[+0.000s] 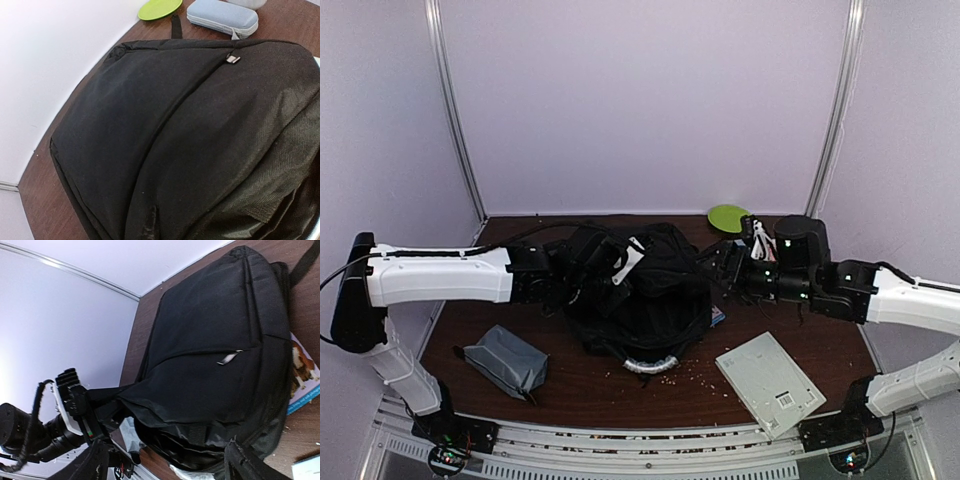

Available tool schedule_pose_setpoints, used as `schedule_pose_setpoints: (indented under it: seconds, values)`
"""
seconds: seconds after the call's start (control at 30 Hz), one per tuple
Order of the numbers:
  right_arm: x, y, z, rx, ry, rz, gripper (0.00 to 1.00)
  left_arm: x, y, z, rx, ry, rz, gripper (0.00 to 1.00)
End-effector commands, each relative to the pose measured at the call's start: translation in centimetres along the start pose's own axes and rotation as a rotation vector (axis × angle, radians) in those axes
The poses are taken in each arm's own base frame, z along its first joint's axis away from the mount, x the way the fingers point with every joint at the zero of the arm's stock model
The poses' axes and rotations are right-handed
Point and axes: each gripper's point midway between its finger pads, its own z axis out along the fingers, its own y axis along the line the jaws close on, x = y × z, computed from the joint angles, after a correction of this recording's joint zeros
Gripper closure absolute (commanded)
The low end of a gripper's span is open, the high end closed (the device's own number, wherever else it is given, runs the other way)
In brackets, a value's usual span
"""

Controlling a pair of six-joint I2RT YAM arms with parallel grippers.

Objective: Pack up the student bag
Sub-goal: Adjust the student bag at the center of the board.

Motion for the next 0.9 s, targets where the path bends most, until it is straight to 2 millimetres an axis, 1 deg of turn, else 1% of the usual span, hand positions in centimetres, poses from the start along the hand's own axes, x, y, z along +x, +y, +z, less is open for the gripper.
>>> schedule_pose_setpoints:
  seconds: [0.0,0.1,0.13,0.17,0.23,0.37,0.43,0.5,0.57,0.6,0.67,0.73,0.83,0.87]
  values:
    - [0.3,-5.7,-1.3,0.159,-0.081,0.041,0.2,-2.9,2.4,-1.1,-0.074,-0.084,-0.127,1.0]
    - [1.5,-8.5,-1.2,0.171,-0.107,0.13,0.21,-3.3,2.8,-1.6,-0.084,-0.093,-0.172,1.0]
    - [2.2,-9.6,-1.0,0.177,-0.104,0.16,0.21,-3.5,3.0,-1.8,-0.088,-0.097,-0.192,1.0]
    - [2.6,-9.9,-0.7,0.165,-0.1,0.187,0.22,-3.7,3.1,-2.0,-0.088,-0.101,-0.207,1.0]
    - [3.2,-9.7,0.3,0.13,-0.076,0.218,0.22,-4.0,3.3,-2.3,-0.084,-0.105,-0.23,1.0]
    - [3.6,-9.3,2.3,0.136,-0.033,0.222,0.22,-4.6,3.6,-2.7,-0.089,-0.103,-0.273,1.0]
    - [3.8,-9.3,3.5,0.131,-0.017,0.232,0.26,-4.7,4.1,-3.0,-0.11,-0.097,-0.291,1.0]
    - [4.0,-8.6,4.5,0.095,0.006,0.238,0.35,-4.7,4.7,-3.4,-0.138,-0.097,-0.307,1.0]
    - [4.1,-7.7,5.7,0.061,0.038,0.228,0.53,-4.9,5.3,-3.9,-0.154,-0.109,-0.326,1.0]
    - [4.2,-7.1,6.2,0.04,0.059,0.22,0.6,-5.0,5.7,-4.3,-0.163,-0.118,-0.338,1.0]
    - [4.0,-6.4,7.0,0.026,0.077,0.204,0.71,-5.3,6.5,-5.3,-0.188,-0.14,-0.36,1.0]
    - [3.3,-5.6,7.4,0.027,0.074,0.156,0.82,-5.7,7.7,-6.4,-0.223,-0.166,-0.379,1.0]
    - [0.9,-3.1,7.7,0.03,0.052,0.045,0.99,-6.3,9.9,-8.6,-0.309,-0.207,-0.383,1.0]
    - [0.3,-2.3,8.0,0.033,0.057,0.007,1.0,-6.5,10.8,-9.4,-0.347,-0.219,-0.381,1.0]
